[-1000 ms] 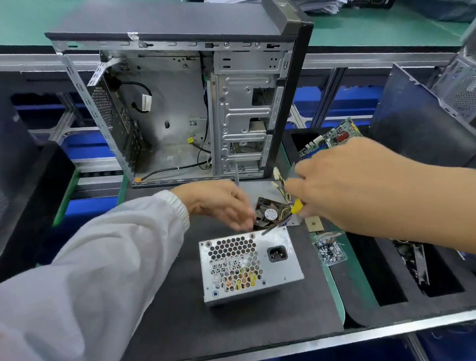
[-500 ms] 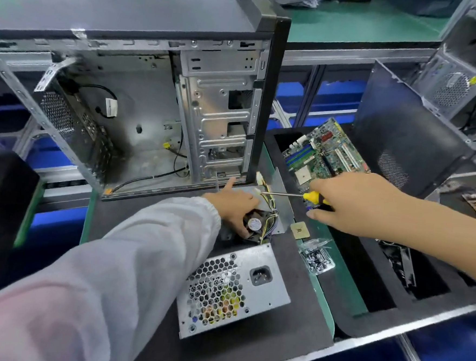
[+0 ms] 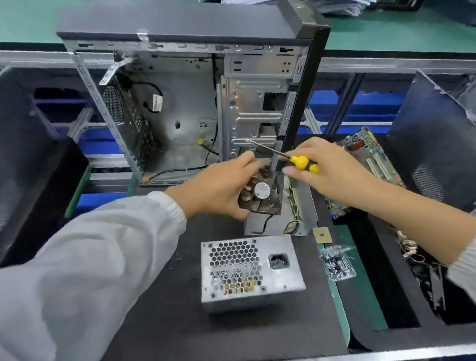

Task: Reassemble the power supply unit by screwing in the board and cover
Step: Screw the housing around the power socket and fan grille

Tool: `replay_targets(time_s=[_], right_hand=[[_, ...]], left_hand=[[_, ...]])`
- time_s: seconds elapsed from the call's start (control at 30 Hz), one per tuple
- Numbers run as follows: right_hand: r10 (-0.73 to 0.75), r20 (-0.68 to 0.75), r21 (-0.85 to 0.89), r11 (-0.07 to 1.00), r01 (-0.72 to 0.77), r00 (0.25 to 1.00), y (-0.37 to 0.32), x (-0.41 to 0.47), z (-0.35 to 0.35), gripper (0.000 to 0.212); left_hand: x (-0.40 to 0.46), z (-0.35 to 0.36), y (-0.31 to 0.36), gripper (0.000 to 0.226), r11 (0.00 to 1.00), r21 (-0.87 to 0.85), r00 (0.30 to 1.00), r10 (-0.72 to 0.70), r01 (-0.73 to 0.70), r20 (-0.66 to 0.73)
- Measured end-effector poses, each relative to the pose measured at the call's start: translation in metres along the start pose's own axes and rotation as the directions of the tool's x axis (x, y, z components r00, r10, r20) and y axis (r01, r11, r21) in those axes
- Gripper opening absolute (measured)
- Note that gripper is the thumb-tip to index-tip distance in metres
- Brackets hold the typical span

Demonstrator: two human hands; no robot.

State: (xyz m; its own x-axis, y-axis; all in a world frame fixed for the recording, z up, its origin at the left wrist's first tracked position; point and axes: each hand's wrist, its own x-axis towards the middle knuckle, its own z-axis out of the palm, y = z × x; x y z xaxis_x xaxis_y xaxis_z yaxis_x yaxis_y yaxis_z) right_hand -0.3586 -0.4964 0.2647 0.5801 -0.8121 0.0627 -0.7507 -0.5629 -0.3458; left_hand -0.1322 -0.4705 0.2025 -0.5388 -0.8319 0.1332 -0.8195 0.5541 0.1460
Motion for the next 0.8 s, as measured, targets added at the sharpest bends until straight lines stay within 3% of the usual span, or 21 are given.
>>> replay_targets(time_s=[0.07,0.17,0.33,0.4,0.47,0.53,0.67,0.77,0.8], right_hand=[[-0.076,0.069,0.123,0.99,0.067,0.995,-0.015,0.016,0.014,0.034],[-0.145,0.175,0.346,0.935,0.077,0.974,-0.034,0.039,0.027,0.014],[-0.212,0.312,0.48,0.876,0.039,0.926,-0.051,0.061,0.033,0.025],[-0.224,0.333,0.494,0.869,0.033,0.916,-0.052,0.064,0.041,0.021],[-0.23,0.354,0.492,0.87,0.029,0.906,-0.05,0.064,0.05,0.025],[-0.226,0.367,0.497,0.867,0.015,0.902,-0.046,0.063,0.056,0.028],[-0.215,0.41,0.509,0.86,-0.026,0.886,-0.043,0.064,0.056,0.035],[-0.245,0.405,0.479,0.877,0.023,0.881,-0.049,0.066,0.049,0.033],[-0.26,0.389,0.463,0.884,0.056,0.884,-0.052,0.066,0.047,0.03]], left_hand=[[-0.02,-0.016,0.0,0.095,0.995,-0.06,0.996,-0.078,0.075,-0.045],[-0.05,-0.027,0.0,0.097,0.98,-0.177,0.987,-0.111,0.089,-0.12],[-0.104,-0.016,-0.004,0.097,0.918,-0.378,0.961,-0.201,0.117,-0.192],[-0.124,-0.002,0.0,0.085,0.767,-0.597,0.884,-0.424,0.235,-0.196],[-0.139,0.017,0.008,0.049,0.503,-0.799,0.726,-0.677,0.33,-0.125],[-0.147,0.033,0.017,0.016,0.319,-0.869,0.617,-0.787,0.378,-0.021],[-0.145,0.044,0.034,0.019,0.066,-0.953,0.646,-0.748,0.296,0.149],[-0.131,0.039,0.032,0.027,0.038,-0.957,0.676,-0.716,0.288,0.175],[-0.125,0.037,0.029,0.042,-0.048,-0.954,0.665,-0.707,0.296,0.242]])
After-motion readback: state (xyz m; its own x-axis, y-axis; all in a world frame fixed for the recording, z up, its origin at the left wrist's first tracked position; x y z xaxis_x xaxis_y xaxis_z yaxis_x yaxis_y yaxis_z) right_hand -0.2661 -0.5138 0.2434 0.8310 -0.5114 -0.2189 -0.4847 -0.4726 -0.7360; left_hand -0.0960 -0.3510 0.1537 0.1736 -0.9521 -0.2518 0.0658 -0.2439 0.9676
